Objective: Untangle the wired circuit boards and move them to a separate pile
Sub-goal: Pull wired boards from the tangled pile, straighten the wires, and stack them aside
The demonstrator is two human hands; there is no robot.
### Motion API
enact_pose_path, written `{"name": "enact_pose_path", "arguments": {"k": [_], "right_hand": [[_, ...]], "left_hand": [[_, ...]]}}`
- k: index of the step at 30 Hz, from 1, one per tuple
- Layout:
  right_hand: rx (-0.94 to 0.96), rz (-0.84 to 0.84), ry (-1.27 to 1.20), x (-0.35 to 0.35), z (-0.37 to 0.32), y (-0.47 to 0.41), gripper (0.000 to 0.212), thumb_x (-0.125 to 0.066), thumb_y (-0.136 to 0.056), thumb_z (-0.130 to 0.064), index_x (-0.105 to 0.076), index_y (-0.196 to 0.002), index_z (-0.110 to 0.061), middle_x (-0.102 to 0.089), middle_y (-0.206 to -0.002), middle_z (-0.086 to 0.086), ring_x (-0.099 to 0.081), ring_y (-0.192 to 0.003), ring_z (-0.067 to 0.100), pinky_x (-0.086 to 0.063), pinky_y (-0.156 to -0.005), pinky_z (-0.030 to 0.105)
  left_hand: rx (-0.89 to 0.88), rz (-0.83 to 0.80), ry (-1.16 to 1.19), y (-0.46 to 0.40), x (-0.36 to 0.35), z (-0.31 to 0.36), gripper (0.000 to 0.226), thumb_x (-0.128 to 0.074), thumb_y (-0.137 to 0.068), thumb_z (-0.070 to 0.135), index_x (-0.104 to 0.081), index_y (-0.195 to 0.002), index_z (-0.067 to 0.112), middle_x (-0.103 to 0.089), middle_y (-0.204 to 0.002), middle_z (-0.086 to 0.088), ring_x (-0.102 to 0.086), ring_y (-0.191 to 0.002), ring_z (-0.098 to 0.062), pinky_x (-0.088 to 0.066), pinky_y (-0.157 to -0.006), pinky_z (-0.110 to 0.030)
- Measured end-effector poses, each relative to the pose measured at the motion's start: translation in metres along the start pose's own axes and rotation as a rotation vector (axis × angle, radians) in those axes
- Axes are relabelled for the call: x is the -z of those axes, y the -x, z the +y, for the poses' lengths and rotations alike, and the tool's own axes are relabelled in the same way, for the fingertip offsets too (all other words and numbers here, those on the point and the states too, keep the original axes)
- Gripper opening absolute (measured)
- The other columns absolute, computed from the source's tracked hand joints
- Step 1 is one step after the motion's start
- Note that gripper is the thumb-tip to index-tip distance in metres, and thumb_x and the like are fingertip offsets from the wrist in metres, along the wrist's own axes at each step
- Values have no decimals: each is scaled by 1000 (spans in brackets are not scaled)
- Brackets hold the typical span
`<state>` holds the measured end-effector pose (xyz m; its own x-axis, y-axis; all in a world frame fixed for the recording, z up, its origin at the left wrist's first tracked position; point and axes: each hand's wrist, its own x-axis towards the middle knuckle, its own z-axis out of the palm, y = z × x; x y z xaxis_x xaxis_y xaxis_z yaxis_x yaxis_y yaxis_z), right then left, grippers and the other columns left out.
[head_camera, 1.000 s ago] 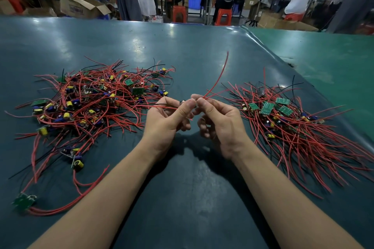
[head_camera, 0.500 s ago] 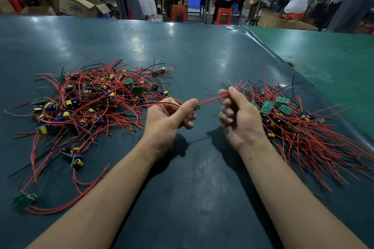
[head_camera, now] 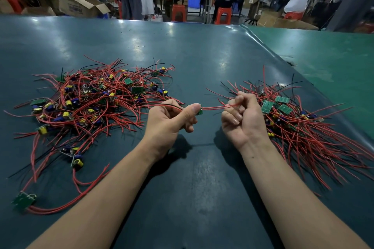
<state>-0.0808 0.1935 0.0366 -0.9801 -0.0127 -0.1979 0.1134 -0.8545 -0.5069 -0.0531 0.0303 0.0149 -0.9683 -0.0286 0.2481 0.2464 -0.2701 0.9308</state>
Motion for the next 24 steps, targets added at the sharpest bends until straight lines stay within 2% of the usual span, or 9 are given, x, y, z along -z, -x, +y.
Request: {"name": "enact_pose_path", "arguments": {"k": [5,10,13,15,16,17,19,22,24], "right_hand": [[137,68,46,3,-1,-2,26,-48,-100,-19,-63,-81,-9,-43,-55,-6,-29,-34,3,-23,-32,14],[189,154,-50,10,-11,-5,28,-45,-98,-18,-57,-73,-13,-40,-60,-4,-29,-35,6,-23,-33,16],[89,23,449,3,9,4,27,-49,-94,-13,-60,-70,-11,-43,-57,-2,-31,-38,7,-22,-35,14],[1,-215,890,-1,28,15,23,-55,-94,-14,-64,-73,-11,-49,-58,0,-36,-42,9,-25,-37,13],[-31,-359,1005,-1,36,20,24,-58,-96,-20,-65,-75,-12,-51,-58,1,-39,-42,11,-28,-36,15],[-42,-475,1044,-1,41,24,27,-58,-96,-30,-64,-76,-12,-52,-59,2,-41,-41,12,-30,-36,17],[10,-557,1035,-1,45,29,35,-56,-87,-44,-62,-75,-11,-50,-56,5,-41,-38,13,-30,-35,21],[128,-492,986,-2,44,32,36,-54,-84,-45,-66,-68,-15,-44,-50,9,-36,-33,13,-25,-34,21],[178,-463,948,-3,45,31,35,-55,-85,-42,-70,-65,-18,-44,-49,10,-35,-34,14,-24,-34,20]], "left_hand": [[-35,18,-2,-2,4,-2,25,-76,-73,22,-59,-55,18,-60,-56,-10,-54,-46,-16,-47,-49,-22],[-35,126,160,-7,13,2,28,-74,-74,21,-57,-51,23,-59,-54,-2,-52,-47,-11,-43,-48,-20],[37,129,306,-8,8,6,21,-70,-76,22,-53,-64,19,-58,-53,1,-53,-46,-7,-41,-46,-19],[65,127,310,-7,7,6,24,-68,-77,24,-47,-68,14,-56,-52,-1,-47,-41,-8,-39,-42,-19],[75,112,269,-6,6,7,28,-68,-77,26,-45,-67,13,-51,-50,-3,-42,-38,-10,-37,-40,-20],[88,81,226,-5,6,7,32,-69,-77,27,-43,-66,13,-44,-49,-5,-39,-36,-12,-35,-38,-20],[143,-10,196,-3,7,7,34,-67,-79,28,-40,-64,13,-36,-51,-4,-38,-35,-14,-36,-37,-19],[224,-153,239,-2,6,9,35,-63,-83,27,-36,-65,14,-32,-51,-2,-40,-44,-16,-42,-46,-24],[248,-194,210,-3,8,8,34,-63,-82,32,-39,-67,13,-31,-57,-7,-39,-53,-19,-36,-56,-30]]}}
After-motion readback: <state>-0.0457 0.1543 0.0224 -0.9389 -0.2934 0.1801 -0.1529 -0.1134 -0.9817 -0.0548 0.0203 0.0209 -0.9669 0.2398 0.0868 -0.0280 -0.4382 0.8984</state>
